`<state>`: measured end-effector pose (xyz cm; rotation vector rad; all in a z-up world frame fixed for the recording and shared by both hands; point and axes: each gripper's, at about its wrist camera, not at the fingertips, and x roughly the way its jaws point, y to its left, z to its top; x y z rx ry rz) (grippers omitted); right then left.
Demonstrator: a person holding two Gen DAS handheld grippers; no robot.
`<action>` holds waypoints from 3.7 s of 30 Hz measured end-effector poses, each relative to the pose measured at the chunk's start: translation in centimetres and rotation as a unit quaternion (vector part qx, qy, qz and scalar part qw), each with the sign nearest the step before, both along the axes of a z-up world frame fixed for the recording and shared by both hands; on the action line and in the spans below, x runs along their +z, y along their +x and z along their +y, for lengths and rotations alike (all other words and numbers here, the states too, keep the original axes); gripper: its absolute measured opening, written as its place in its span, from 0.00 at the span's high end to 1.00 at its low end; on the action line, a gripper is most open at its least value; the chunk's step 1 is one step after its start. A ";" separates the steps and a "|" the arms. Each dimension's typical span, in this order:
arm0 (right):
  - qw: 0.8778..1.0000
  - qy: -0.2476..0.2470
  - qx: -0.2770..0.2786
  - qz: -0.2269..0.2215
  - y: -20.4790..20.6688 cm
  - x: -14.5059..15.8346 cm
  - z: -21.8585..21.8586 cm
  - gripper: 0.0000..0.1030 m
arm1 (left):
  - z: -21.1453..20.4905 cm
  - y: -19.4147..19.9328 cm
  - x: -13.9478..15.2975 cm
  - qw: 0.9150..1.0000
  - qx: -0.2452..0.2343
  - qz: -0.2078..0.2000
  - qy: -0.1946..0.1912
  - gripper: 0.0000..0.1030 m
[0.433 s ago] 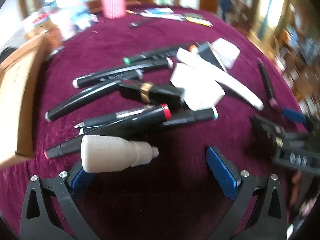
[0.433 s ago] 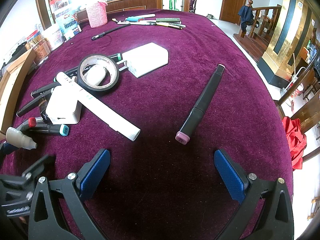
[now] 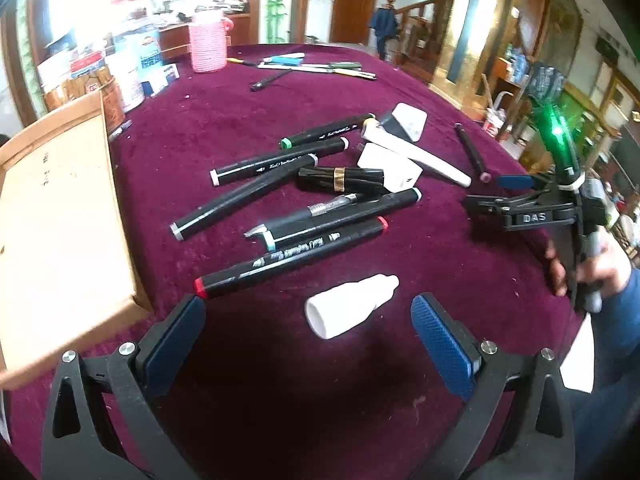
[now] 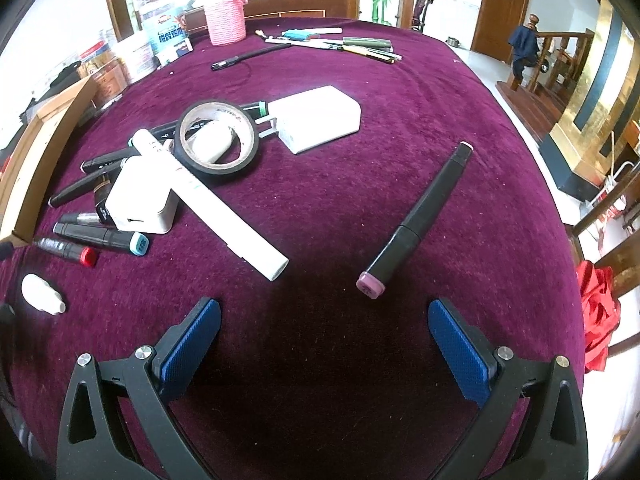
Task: Organize rigid objects
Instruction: 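Grasp the white dropper bottle with the left tool while the right grasps the white paint marker, then carry the bottle and the paint marker over the cardboard tray with both tools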
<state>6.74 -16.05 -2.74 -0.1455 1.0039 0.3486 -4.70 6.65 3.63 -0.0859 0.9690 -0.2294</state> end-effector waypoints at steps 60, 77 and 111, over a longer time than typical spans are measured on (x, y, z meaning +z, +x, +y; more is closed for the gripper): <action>0.961 0.175 0.213 0.033 -2.8 4.2 3.3 0.88 | -2.1 -2.1 1.5 0.997 -0.039 -0.071 -0.010 0.78; 0.963 0.090 0.246 0.059 -4.8 2.0 6.6 0.87 | -3.7 -2.1 -1.6 0.994 -0.070 -0.020 0.078 0.56; 0.928 0.230 0.285 0.060 -5.3 8.2 13.1 0.87 | 7.3 -5.0 5.0 0.988 0.085 -0.129 0.007 0.77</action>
